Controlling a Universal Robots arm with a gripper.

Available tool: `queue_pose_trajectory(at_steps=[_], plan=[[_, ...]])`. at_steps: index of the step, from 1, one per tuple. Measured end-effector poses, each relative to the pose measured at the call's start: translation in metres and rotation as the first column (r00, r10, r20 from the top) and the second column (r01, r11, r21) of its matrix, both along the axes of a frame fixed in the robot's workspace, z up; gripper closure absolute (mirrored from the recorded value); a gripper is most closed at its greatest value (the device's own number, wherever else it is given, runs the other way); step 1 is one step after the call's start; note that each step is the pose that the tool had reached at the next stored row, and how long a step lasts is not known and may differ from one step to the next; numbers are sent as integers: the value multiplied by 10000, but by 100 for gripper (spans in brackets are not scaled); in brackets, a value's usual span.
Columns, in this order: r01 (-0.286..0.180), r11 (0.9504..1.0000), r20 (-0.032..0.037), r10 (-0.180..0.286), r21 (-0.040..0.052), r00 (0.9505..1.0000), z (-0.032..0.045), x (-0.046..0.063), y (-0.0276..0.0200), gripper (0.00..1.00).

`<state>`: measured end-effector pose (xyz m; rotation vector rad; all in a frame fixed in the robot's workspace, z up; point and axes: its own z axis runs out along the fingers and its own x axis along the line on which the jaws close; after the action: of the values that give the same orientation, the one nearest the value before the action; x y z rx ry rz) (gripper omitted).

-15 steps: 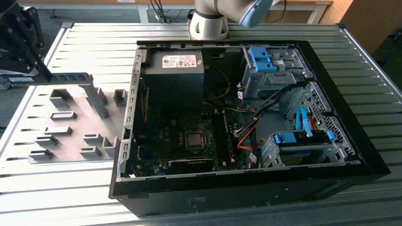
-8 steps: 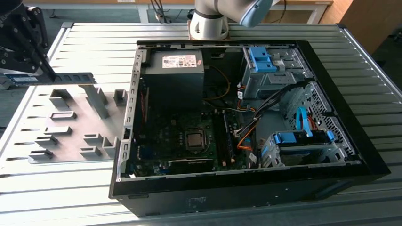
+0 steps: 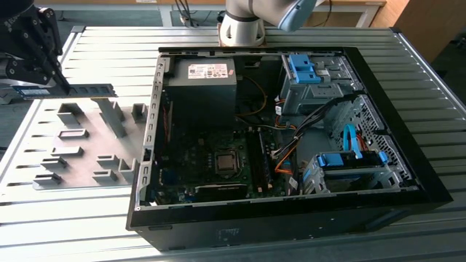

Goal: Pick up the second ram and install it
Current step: 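Pick up the second ram and move it above second insertion slot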

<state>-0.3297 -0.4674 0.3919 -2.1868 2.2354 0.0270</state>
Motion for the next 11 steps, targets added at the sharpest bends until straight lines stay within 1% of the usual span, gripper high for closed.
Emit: queue_pose_trajectory(at_steps=[11], plan=[[0, 10000, 0, 0, 0, 10000, 0, 105, 0, 86]])
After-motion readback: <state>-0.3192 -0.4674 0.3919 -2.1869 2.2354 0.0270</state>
